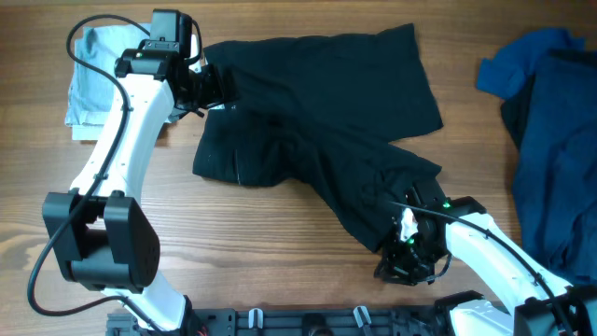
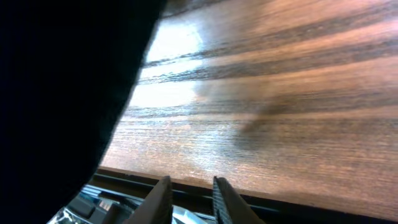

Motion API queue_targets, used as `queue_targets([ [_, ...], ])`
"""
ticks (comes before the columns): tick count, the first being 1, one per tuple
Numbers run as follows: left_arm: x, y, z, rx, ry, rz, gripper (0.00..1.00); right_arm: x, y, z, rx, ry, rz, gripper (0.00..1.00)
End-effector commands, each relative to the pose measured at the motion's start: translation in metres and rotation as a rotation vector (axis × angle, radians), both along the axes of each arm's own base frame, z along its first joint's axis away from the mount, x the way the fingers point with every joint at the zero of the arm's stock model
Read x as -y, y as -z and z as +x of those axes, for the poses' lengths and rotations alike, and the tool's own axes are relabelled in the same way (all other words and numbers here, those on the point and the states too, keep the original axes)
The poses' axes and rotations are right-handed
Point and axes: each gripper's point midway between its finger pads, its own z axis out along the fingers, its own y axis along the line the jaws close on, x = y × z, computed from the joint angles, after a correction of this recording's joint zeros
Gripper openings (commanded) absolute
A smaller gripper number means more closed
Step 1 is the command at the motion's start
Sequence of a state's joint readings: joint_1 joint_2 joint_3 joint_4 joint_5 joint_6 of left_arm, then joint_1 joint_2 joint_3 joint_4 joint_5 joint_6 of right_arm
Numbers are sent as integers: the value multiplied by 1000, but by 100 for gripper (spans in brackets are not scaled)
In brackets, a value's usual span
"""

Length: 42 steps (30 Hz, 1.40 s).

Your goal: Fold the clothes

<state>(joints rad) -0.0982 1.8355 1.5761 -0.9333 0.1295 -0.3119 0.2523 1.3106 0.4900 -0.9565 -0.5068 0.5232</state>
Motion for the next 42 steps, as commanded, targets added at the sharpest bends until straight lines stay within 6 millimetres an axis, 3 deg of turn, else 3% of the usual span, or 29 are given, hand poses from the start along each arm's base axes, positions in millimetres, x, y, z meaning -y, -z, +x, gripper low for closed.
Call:
queue_targets([
  [1, -2, 3, 4, 4, -6, -11, 100, 1, -15, 23, 58, 9, -38, 27],
  [6, -26, 2, 10, 2, -175, -60, 100, 2, -59, 70, 205, -31, -80, 40],
  [8, -30, 2, 11, -4, -189, -83, 100, 3, -77, 92, 289, -46, -103, 49],
  [9, -30, 2, 10, -10, -190, -95, 100, 5, -87, 106, 342, -50, -124, 60],
  [11, -25, 4, 6, -33, -183, -125, 100, 10, -105, 131, 455, -69, -163, 64],
  [12, -24, 6, 4, -51, -201, -134, 100, 13, -115, 147, 523, -78, -193, 74],
  [15, -18, 16, 3, -81, -212, -136, 99, 20, -127, 174, 627, -51, -235, 77],
  [25, -17, 68, 17, -152, -259, -131, 91, 61, -102, 213, 652, -31, -424, 80],
  [34, -14, 76, 6, -205, -254, -121, 96, 60, -65, 226, 585, -61, -438, 84],
  [42, -11, 87, -3, -262, -252, -131, 83, 60, -44, 229, 544, -82, -444, 84],
])
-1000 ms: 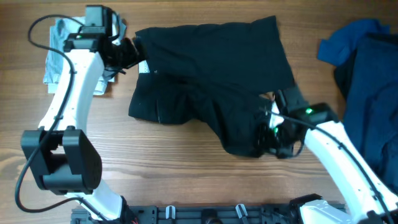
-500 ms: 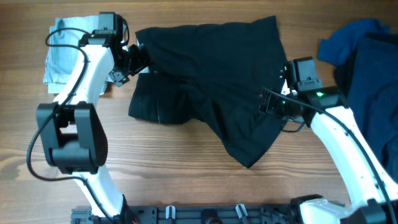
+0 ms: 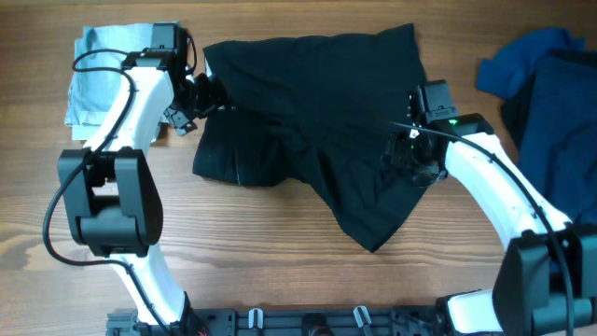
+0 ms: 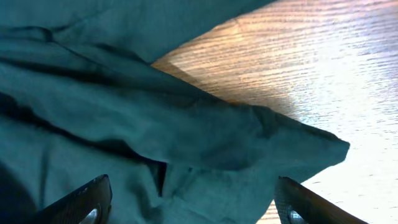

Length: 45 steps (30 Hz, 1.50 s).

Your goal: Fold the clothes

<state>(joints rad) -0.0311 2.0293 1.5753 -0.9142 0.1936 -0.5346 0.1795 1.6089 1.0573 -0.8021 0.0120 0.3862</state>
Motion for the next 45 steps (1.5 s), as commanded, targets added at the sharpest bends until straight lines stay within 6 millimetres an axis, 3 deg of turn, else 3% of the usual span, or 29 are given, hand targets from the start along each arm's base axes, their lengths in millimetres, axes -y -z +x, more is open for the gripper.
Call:
queue_targets([
  [1, 7, 10, -7, -45, 7, -26, 85, 7, 5, 4, -4, -8, -41, 84],
  [3, 8, 10, -8, -48, 12, -25, 92, 10, 4, 4, 0, -4, -57, 84],
  [5, 9, 10, -9, -48, 19, -24, 91, 13, 4, 5, 2, -1, -72, 85],
  [8, 12, 10, -9, -47, 25, -22, 86, 15, 3, 8, 17, 3, -86, 85],
  [11, 14, 14, -10, -54, 38, -3, 86, 14, 2, 16, 48, 4, -81, 92],
  [20, 20, 19, -15, -74, 59, 28, 75, 14, 1, 18, 58, 5, -82, 93],
  [27, 13, 21, -23, -108, 59, 64, 53, 16, 1, 18, 59, 8, -94, 93],
  [31, 13, 21, -23, -108, 59, 64, 15, 16, 1, 18, 57, 7, -95, 93],
  [33, 13, 21, -24, -111, 59, 64, 4, 16, 1, 18, 57, 7, -95, 93],
  [37, 12, 14, -23, -96, 67, 64, 4, 16, 1, 18, 57, -8, -98, 93],
  [41, 10, -11, -27, -59, 73, 64, 4, 17, 1, 17, 54, -16, -104, 93],
  [42, 10, -17, -28, -48, 73, 64, 15, 17, 1, 17, 54, -16, -104, 93],
  [43, 11, -22, -27, -36, 73, 62, 37, 16, 1, 17, 55, -16, -104, 94],
  [44, 13, -26, -27, -28, 75, 50, 48, 16, 1, 18, 57, -16, -103, 94],
  [45, 17, -28, -27, -24, 79, 26, 66, 16, 1, 18, 57, -15, -103, 94],
])
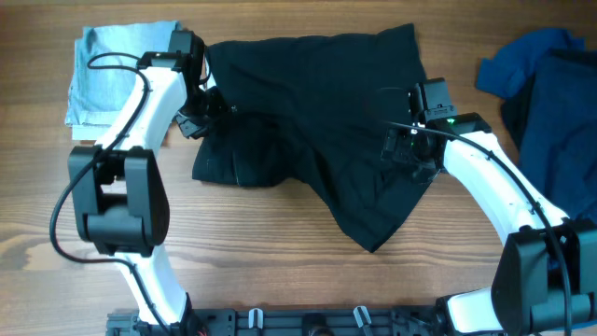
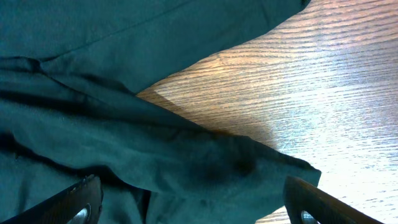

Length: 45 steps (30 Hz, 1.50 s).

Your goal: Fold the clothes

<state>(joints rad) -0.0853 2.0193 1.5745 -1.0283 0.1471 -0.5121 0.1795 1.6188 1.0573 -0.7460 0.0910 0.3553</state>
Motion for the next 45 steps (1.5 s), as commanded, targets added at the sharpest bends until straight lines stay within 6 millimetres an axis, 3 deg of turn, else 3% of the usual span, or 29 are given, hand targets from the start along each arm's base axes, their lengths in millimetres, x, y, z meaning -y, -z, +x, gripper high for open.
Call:
queue_targets([
  [1, 11, -31, 1, 70, 16, -72, 77, 5, 2, 3, -2, -2, -28, 94],
  [4, 32, -37, -2, 59, 36, -194, 87, 5, 2, 2, -5, -3, -29, 95],
  [6, 31, -34, -2, 65, 43, -146, 90, 5, 2, 2, -5, -3, -29, 94],
  [16, 45, -5, -7, 7, 94, -61, 94, 6, 2, 1, -9, -3, -30, 94],
  [19, 44, 1, -10, -17, 91, -58, 100, 6, 2, 1, -9, -3, -30, 94],
  [25, 41, 8, -17, -60, 89, -41, 98, 6, 2, 1, -9, -3, -30, 94],
  [28, 42, 9, -17, -61, 90, -42, 89, 6, 2, 1, -8, -3, -30, 95],
  [31, 41, 9, -17, -60, 90, -41, 70, 6, 2, 1, -9, -3, -30, 94],
  [35, 42, 9, -18, -61, 90, -42, 64, 6, 2, 1, -9, -4, -30, 98],
  [41, 42, 9, -18, -61, 95, -41, 22, 6, 2, 1, -10, -4, -30, 98],
  [45, 41, 9, -18, -63, 94, -41, 8, 6, 2, 1, -9, -4, -30, 99],
])
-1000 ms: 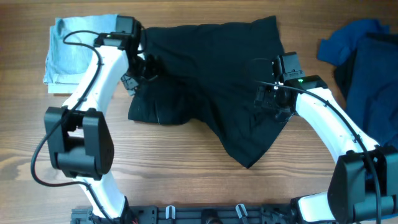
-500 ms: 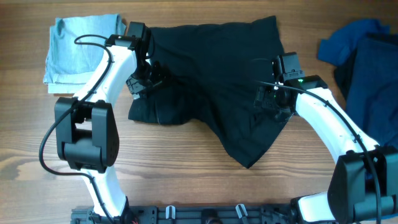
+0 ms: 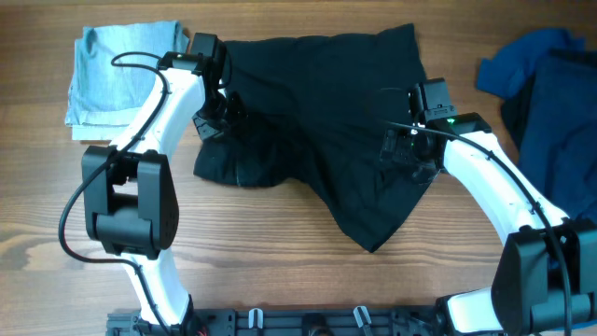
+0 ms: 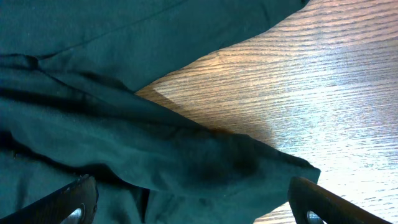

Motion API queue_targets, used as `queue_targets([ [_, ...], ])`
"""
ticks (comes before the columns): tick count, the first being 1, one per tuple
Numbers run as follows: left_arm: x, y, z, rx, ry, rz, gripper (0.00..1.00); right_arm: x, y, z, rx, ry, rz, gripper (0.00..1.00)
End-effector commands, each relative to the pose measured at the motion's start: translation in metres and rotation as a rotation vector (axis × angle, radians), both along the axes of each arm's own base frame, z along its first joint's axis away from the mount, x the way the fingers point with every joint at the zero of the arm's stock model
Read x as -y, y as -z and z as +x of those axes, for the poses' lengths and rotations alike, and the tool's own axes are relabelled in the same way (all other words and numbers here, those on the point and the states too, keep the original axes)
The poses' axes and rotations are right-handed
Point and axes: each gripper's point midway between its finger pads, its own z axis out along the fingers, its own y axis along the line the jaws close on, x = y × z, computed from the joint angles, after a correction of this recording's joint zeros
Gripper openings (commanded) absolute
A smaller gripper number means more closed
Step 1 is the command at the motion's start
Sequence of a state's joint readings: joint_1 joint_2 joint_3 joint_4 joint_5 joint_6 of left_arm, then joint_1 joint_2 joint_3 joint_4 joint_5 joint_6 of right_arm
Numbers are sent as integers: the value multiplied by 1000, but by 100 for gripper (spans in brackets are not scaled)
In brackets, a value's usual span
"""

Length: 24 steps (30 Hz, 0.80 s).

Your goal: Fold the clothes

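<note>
Black shorts (image 3: 317,103) lie spread and rumpled across the middle of the table, one leg pointing toward the front edge. My left gripper (image 3: 219,110) sits low on their left edge; the overhead view does not show how its jaws stand. My right gripper (image 3: 403,154) hovers over the shorts' right side. In the right wrist view the gripper (image 4: 193,208) is wide open, its fingers (image 4: 78,199) far apart over a fold of the dark fabric (image 4: 155,155), bare wood beyond.
A folded light-blue cloth (image 3: 117,70) lies at the back left, close to my left arm. A heap of dark blue clothes (image 3: 550,121) fills the right edge. The black rail (image 3: 308,322) runs along the table's front edge.
My left gripper has shifted a little to the right, further onto the shorts' left edge. The right gripper stays open over the same fold, almost unmoved.
At first my right gripper was shut near the front edge by the shorts' lower leg, and the left was at their top-left corner. Then the right stood open over the shorts' right side and has stayed there. The left has edged rightward onto the fabric.
</note>
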<state>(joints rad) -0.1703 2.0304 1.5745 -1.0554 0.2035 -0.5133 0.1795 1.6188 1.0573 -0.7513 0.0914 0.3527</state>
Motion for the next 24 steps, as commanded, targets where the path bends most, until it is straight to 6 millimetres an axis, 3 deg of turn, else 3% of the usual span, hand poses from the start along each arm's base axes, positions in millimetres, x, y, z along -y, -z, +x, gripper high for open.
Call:
queue_targets([
  [1, -1, 6, -3, -17, 7, 11, 4, 5, 2, 2, -4, -1, -29, 99],
  [11, -2, 6, -1, -7, 9, 20, 5, 5, 2, 2, -7, -1, -29, 100],
  [13, -2, 6, 2, 4, 8, 18, 43, 5, 2, 2, -7, -1, -29, 99],
  [15, -1, 6, 6, 17, -8, 15, 60, 5, 2, 2, -6, -1, -28, 99],
  [17, -1, 6, 8, 23, -18, 14, 63, 5, 2, 2, -5, -1, -28, 99],
  [24, -1, 7, 8, 18, -44, 17, 62, 5, 2, 2, -3, -1, -28, 99],
])
